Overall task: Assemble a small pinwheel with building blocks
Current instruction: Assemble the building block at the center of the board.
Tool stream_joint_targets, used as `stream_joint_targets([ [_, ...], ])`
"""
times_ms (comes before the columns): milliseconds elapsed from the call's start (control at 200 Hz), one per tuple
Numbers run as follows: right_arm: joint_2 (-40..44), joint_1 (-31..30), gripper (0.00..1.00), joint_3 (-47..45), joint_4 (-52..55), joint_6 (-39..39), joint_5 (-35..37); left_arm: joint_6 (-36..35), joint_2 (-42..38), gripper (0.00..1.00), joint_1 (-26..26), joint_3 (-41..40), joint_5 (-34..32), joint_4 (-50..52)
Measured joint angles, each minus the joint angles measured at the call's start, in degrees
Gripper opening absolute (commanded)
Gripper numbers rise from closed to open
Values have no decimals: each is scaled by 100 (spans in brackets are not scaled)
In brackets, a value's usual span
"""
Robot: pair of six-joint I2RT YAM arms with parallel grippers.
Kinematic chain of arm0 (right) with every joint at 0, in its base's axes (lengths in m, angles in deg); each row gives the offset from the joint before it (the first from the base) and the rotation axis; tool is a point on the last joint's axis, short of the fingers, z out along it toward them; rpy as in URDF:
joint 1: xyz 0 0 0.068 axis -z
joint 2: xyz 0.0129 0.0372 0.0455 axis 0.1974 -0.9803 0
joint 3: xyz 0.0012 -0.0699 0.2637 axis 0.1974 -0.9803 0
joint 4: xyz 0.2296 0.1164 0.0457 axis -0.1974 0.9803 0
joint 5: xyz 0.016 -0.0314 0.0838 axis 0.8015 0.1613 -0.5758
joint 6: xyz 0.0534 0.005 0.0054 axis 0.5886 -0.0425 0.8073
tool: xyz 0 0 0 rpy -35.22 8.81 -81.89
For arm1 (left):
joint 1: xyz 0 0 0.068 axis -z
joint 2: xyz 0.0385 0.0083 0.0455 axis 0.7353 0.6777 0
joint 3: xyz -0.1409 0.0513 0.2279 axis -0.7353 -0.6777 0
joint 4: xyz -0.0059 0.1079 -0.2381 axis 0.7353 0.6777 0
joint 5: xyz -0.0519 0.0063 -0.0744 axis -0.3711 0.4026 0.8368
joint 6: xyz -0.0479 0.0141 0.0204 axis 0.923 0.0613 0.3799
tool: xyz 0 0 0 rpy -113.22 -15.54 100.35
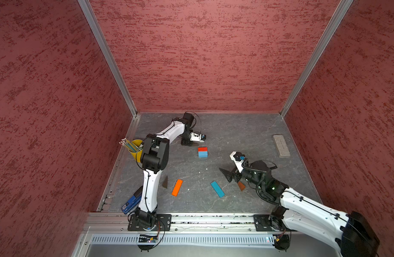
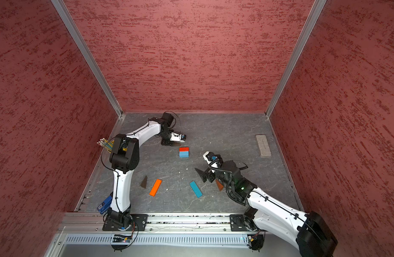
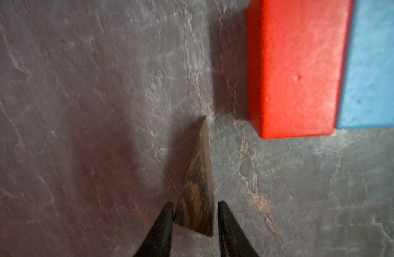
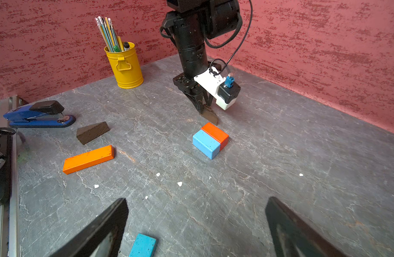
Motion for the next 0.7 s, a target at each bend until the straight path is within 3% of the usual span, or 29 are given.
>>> stream_joint_targets([
  [256, -2, 0, 99, 0, 0, 0, -2, 157, 0, 47, -26, -101, 24, -238],
  [701, -31, 0, 99, 0, 0, 0, -28, 614, -146, 43, -216, -433, 90, -625],
])
